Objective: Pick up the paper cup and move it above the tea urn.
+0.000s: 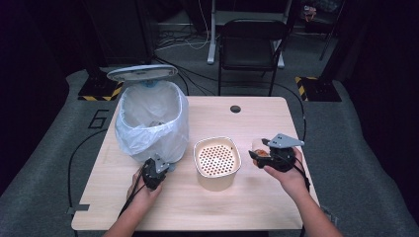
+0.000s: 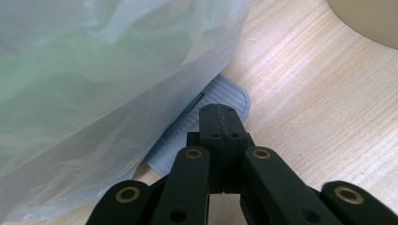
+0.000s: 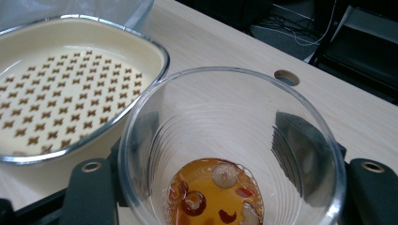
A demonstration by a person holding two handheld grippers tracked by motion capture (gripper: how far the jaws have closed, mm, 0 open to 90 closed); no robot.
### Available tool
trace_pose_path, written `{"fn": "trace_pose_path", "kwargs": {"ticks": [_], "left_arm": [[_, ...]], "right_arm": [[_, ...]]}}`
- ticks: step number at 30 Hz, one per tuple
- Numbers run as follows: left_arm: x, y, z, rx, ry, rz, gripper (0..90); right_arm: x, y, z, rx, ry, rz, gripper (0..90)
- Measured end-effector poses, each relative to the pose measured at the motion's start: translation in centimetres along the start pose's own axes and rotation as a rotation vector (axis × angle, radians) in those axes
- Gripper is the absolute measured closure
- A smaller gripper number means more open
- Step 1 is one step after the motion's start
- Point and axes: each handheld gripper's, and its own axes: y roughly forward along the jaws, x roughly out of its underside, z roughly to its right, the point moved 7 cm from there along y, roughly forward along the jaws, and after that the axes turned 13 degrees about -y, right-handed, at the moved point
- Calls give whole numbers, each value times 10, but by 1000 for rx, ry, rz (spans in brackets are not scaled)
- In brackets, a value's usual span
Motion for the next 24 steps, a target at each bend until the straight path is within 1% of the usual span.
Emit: {"fn": "trace_pose_path", "kwargs": {"ticks": [1,3,4,7,8,9,11,12,14,15,18,20,22,24], "left_arm": [[0,0,0,0,1,-1,900],[0,0,0,0,0,0,900],[0,0,0,-1,1,0,900],[0,1,0,-4,0,8,900],[0,0,0,-9,-2,8,900],[0,1,0,-5,-1,9,900],[0,0,0,-9,-3,9,900],[0,1,0,-4,-1,9,900],[0,1,0,-3,-1,8,900],[0,0,0,-1,0,-2,900],[0,1,0,2,-4,10,900],[0,0,0,-4,-2,7,900],[0,1,0,-2,-3,9,900],[0,1,0,0,-3,10,900]], "right_arm": [[-2,1,3,0,-7,3,324],[-7,5,6,4,11,10,324],[-9,6,9,-2,6,11,324],[-14,11,14,-2,27,17,325],[-16,13,15,-5,28,17,325],[-19,15,18,-9,22,20,324],[-23,19,21,-11,31,24,325],[-24,21,22,-17,20,27,325],[-29,26,26,-13,28,32,325],[-31,29,29,-12,23,33,326],[-36,35,32,-7,32,28,326],[-39,40,34,-13,15,30,326],[-41,46,35,-18,17,22,326],[-43,52,35,-24,40,23,326]]}}
